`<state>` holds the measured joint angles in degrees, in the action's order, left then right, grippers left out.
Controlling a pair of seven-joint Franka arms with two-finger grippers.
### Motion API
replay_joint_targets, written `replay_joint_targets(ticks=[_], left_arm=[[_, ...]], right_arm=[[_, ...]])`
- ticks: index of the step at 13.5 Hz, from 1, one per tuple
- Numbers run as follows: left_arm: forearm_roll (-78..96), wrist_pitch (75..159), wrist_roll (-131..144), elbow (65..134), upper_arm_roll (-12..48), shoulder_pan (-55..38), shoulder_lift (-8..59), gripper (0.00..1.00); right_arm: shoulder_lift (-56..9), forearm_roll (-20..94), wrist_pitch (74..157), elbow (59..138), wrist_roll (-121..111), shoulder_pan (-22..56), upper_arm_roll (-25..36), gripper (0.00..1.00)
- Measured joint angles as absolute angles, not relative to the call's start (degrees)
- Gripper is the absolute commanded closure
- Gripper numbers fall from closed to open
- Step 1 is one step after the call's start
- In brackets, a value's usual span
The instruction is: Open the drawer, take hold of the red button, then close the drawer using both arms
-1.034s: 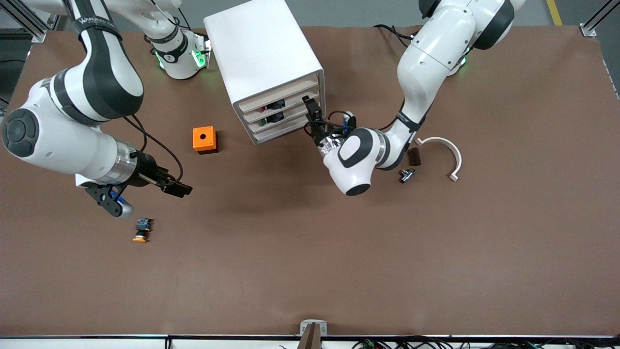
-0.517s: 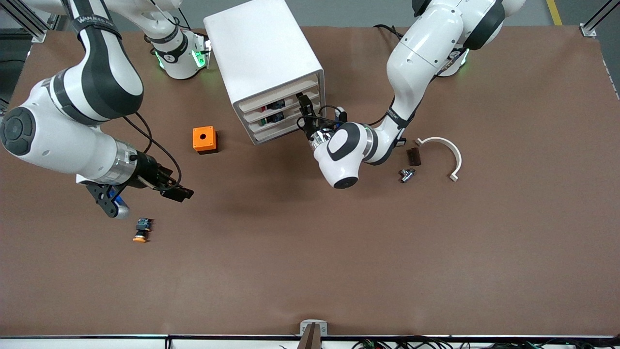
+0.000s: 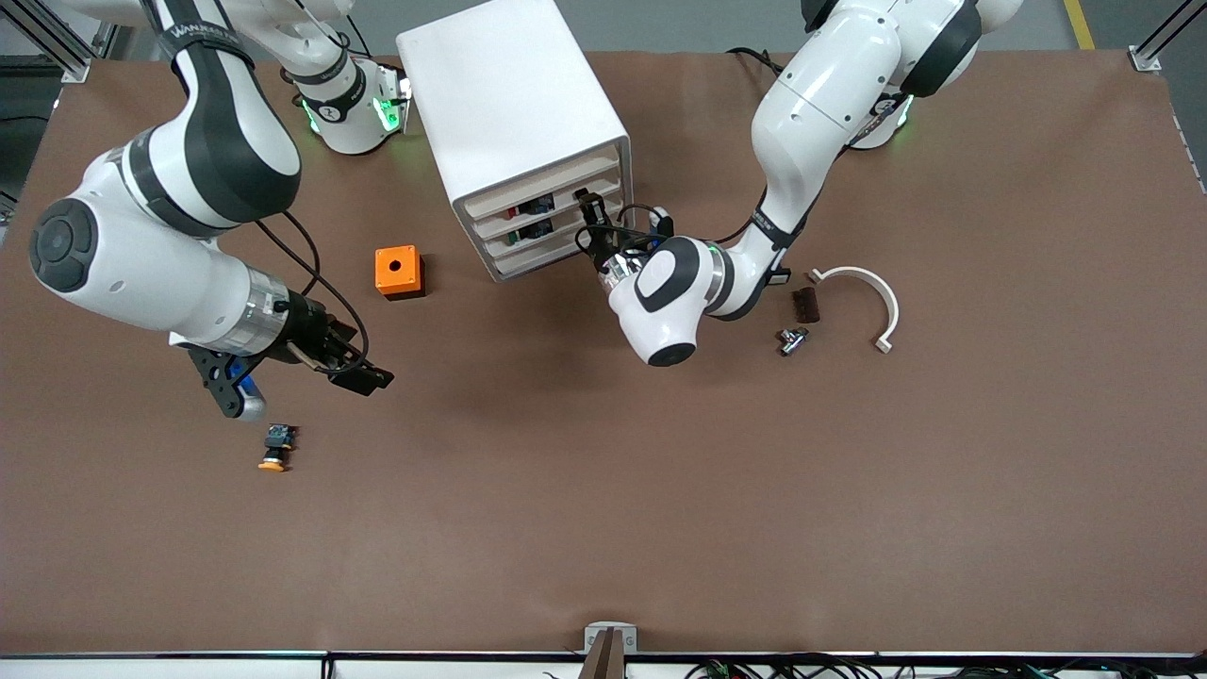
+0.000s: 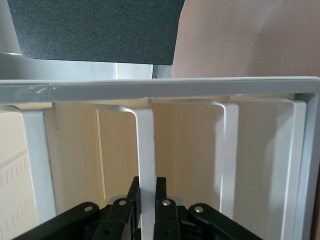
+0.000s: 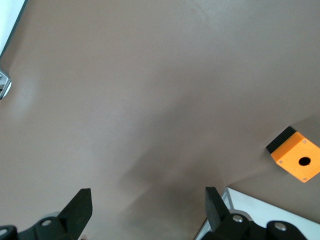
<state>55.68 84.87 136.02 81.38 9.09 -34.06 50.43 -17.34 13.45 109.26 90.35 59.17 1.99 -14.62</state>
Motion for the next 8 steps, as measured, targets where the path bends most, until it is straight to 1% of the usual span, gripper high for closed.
replay_joint_targets(ticks=[4,6,7,8], left_arm=[[55.5,85.2,133.8,78.1,6.3,-29.1,50.4,0.96],[55.4,85.3,131.1,77.0,5.6,-25.9,50.4,0.91],[55.4,85.4,129.7,76.7,5.6,-24.7,50.4,0.84],[55.4,85.7,128.3,76.6,5.6,-23.9,50.5,0.60]], right_arm=[[-17.9,13.4,111.3,90.3,65.4,2.1,-17.9,0.00],[-18.5,13.4,112.2,90.3,68.3,2.1,-19.5,0.00],[-18.8,13.2,112.5,90.3,69.7,2.1,-20.2,0.00],[-19.2,12.6,113.1,90.3,71.6,2.2,-21.2,0.00]])
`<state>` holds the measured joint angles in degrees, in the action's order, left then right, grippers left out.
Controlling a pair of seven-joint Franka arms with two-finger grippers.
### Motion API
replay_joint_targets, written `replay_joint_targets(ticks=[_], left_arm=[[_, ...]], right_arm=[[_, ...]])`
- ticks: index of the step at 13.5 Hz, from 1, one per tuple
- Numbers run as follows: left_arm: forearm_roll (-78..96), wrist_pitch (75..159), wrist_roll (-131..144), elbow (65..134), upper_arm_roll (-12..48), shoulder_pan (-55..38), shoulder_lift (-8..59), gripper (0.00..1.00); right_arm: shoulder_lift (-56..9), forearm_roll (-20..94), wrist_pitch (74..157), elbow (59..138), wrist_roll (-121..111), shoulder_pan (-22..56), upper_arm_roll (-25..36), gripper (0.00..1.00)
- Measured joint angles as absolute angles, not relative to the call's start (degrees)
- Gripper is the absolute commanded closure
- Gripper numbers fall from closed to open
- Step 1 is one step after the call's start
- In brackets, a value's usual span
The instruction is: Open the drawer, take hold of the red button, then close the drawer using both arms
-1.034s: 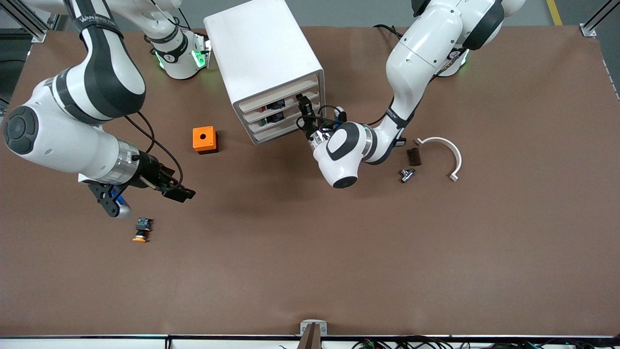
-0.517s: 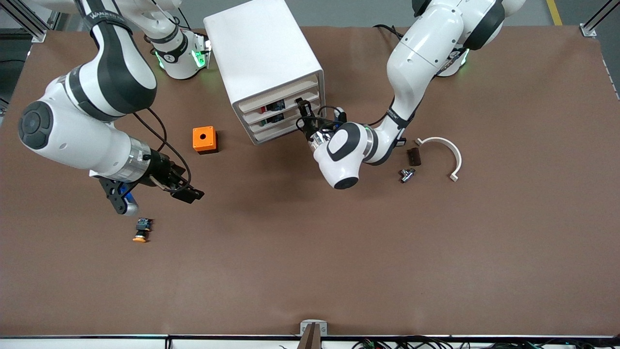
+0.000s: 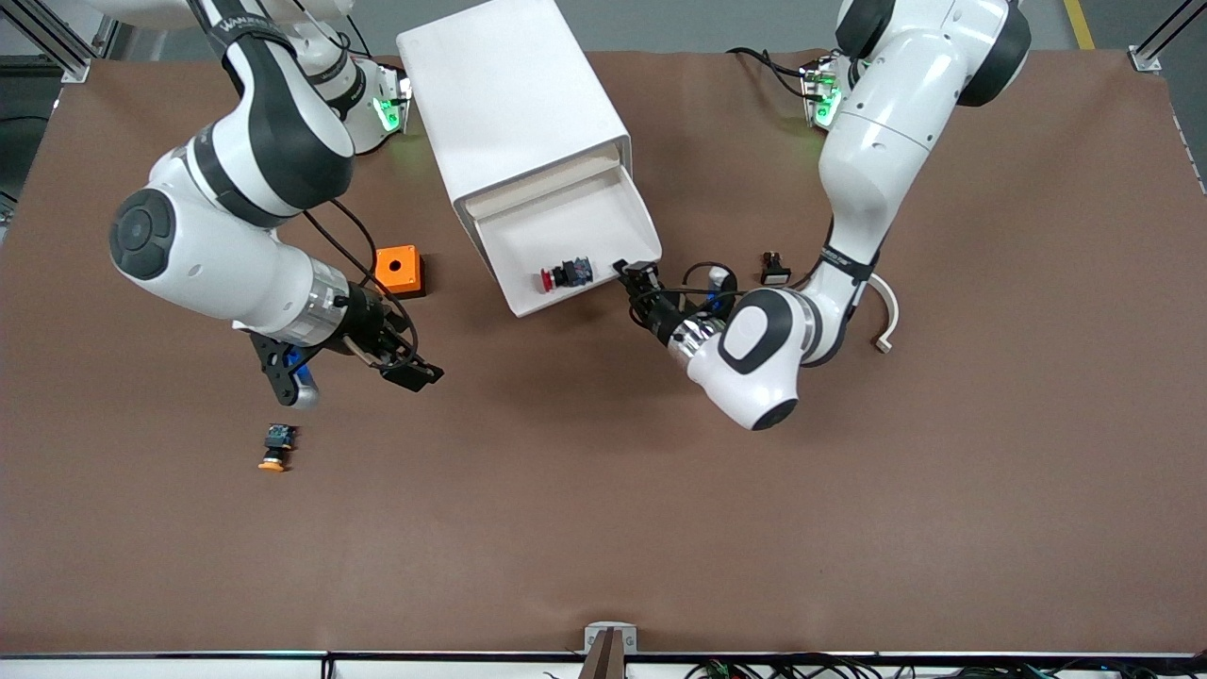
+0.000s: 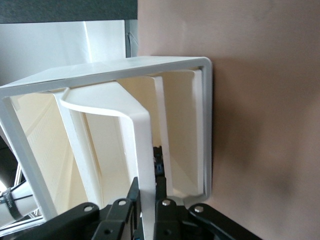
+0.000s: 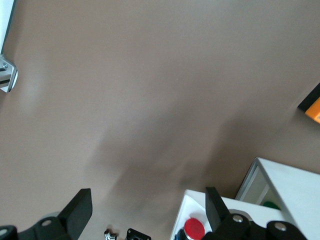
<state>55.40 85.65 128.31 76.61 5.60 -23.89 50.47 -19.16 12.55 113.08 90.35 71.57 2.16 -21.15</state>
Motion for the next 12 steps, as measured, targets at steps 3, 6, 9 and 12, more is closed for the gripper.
replay_joint_targets(ticks=[3,6,9,12], left_arm=[[55.4,85.9,124.0,76.1,5.6,-22.6,50.5,0.01],[55.4,85.8,123.4,75.2,5.6,-22.2,50.4,0.01],[55.4,85.9,123.4,74.1,4.3,-20.3,50.1,0.01],[50.7,85.1,122.2,73.2,3.1,-17.2,49.2,0.01]], right_arm=[[-21.4,6.3,115.5,90.4,81.0,2.4,-26.2,0.00],[-23.7,0.1,117.5,90.4,91.1,3.6,-31.1,0.00],[-24.5,-2.8,117.5,91.3,97.4,7.4,-31.9,0.00],[-24.5,-4.8,117.4,93.9,101.2,10.8,-32.0,0.00]])
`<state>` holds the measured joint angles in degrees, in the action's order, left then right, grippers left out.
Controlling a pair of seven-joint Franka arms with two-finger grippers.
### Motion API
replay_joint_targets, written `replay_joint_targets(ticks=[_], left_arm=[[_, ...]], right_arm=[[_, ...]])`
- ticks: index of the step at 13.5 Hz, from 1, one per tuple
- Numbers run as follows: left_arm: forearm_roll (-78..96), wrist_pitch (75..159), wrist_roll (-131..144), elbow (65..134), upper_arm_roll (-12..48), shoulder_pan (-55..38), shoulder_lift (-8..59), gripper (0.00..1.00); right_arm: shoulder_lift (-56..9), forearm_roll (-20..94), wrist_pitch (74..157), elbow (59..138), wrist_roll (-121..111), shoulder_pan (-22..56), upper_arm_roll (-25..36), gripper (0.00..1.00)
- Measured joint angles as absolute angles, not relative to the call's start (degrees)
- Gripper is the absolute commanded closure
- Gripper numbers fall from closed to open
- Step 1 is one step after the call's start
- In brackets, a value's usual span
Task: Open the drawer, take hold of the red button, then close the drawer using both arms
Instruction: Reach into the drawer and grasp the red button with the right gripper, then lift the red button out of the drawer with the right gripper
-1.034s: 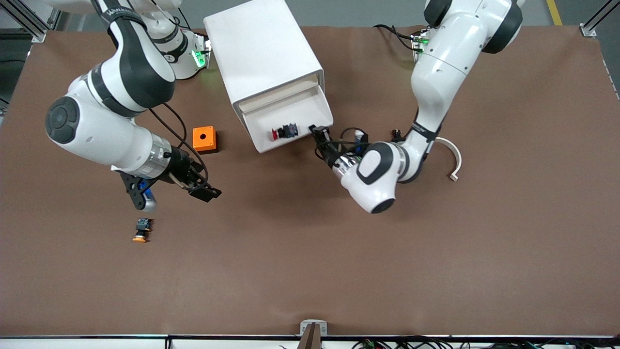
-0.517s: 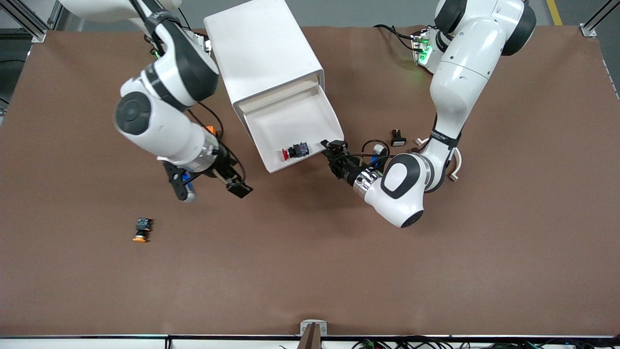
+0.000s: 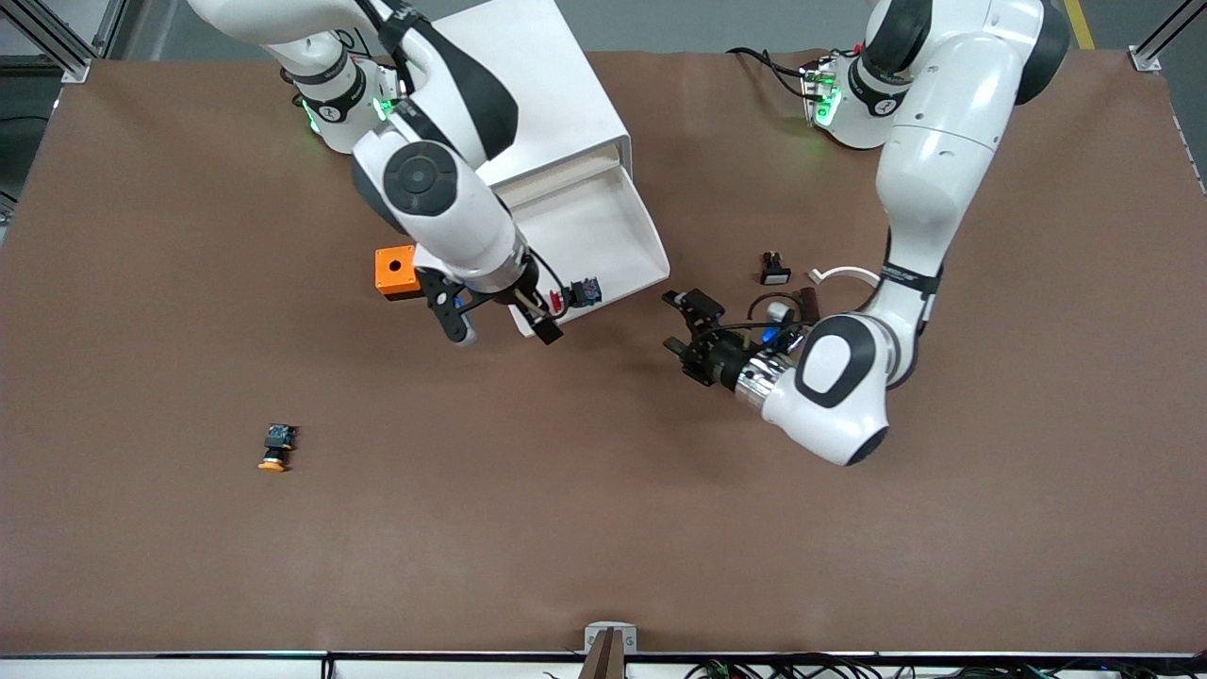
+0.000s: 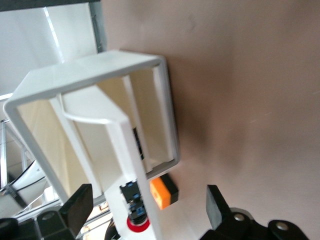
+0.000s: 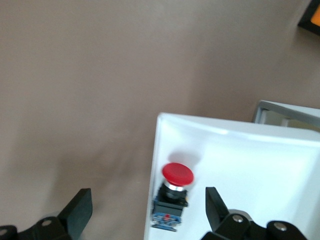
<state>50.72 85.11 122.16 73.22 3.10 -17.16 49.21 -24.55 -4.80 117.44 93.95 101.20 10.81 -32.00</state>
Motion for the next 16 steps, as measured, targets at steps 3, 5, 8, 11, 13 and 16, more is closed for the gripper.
replay_joint_targets(ticks=[3,5,8,11,13,16], left_arm=[[40.9,85.0,121.2,72.1,3.2,-16.9,47.8,0.01],[34.3,85.0,116.7,71.7,3.2,-17.2,46.5,0.01],[28.6,85.0,106.8,71.1,3.3,-18.3,44.9,0.01],[24.7,85.0,99.3,70.9,3.4,-20.7,43.0,0.01],[23.4,85.1,95.3,70.8,3.5,-22.1,41.9,0.00],[20.1,85.6,91.2,70.8,3.5,-24.5,40.7,0.00]], right_arm=[[-24.6,-7.1,118.9,96.5,106.2,13.7,-32.0,0.00],[-24.6,-7.3,121.4,98.2,108.1,14.4,-32.0,0.00],[-24.9,-9.6,125.0,100.5,112.0,14.8,-32.0,0.02],[-26.5,-13.8,126.4,100.9,116.6,16.3,-32.0,0.14],[-27.4,-14.8,126.9,100.9,117.7,16.8,-32.0,0.31],[-27.5,-14.9,127.1,100.8,117.7,16.8,-32.0,0.57]])
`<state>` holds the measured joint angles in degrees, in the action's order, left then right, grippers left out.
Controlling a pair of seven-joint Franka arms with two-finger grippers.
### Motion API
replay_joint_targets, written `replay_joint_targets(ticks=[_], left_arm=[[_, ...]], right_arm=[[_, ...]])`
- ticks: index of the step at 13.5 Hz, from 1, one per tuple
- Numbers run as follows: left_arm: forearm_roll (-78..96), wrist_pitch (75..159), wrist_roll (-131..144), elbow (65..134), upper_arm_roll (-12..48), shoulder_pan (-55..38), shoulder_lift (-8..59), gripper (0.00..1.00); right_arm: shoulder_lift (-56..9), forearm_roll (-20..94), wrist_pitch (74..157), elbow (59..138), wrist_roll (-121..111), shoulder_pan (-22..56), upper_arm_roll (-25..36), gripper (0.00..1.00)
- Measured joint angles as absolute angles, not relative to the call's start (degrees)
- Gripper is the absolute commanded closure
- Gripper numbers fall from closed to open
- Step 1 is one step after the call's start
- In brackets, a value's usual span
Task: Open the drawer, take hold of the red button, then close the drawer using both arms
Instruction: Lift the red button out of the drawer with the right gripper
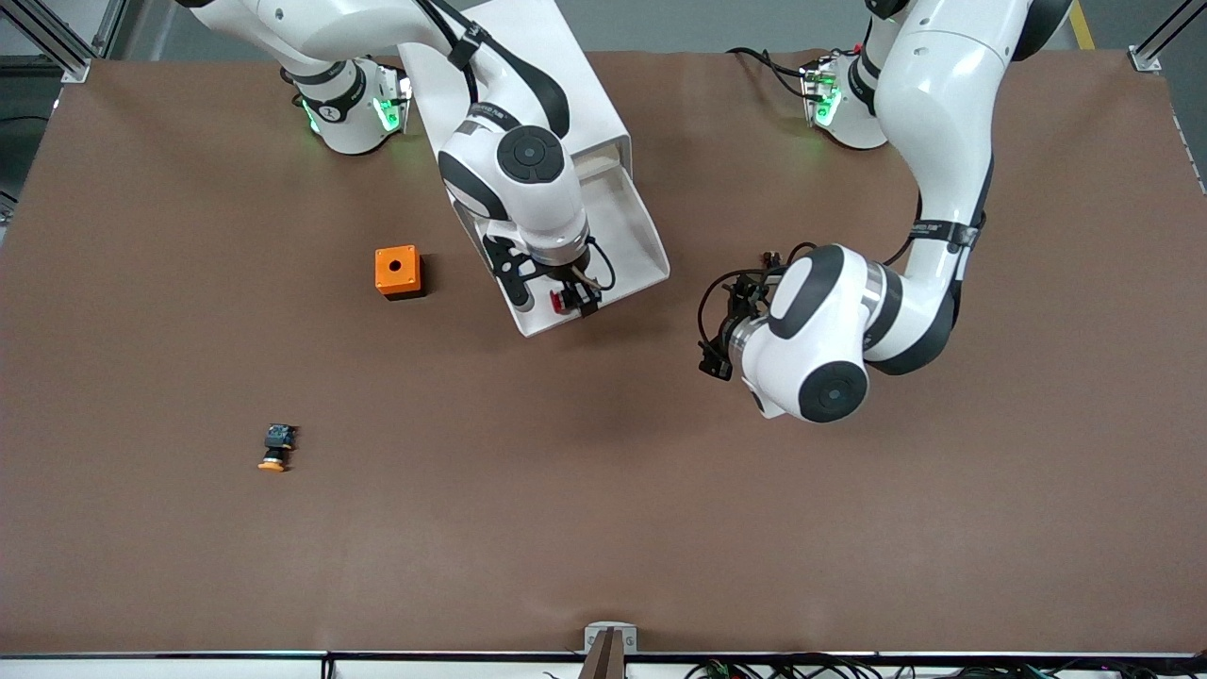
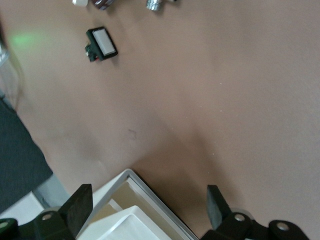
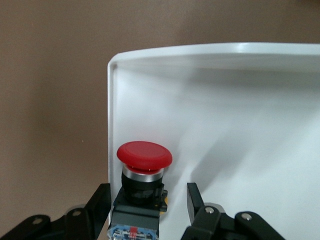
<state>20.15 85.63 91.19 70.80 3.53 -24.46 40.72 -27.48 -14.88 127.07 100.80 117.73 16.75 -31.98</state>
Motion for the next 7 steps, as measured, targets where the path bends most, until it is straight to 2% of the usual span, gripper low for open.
replay_joint_targets(ticks=[4,6,7], left_arm=[[18.6,87.1,78.2,71.0,3.5,-26.3,40.7,0.00],[16.6,88.5,70.9,71.3,3.6,-26.9,40.7,0.00],[15.6,89.9,68.3,71.6,3.7,-27.5,40.8,0.00]], right_arm=[[-27.5,-14.9,127.1,100.1,117.7,16.7,-31.8,0.77],[-27.5,-15.0,127.1,99.9,116.5,16.7,-31.8,0.92],[-27.5,-15.0,127.0,99.6,115.2,16.6,-31.8,0.95]])
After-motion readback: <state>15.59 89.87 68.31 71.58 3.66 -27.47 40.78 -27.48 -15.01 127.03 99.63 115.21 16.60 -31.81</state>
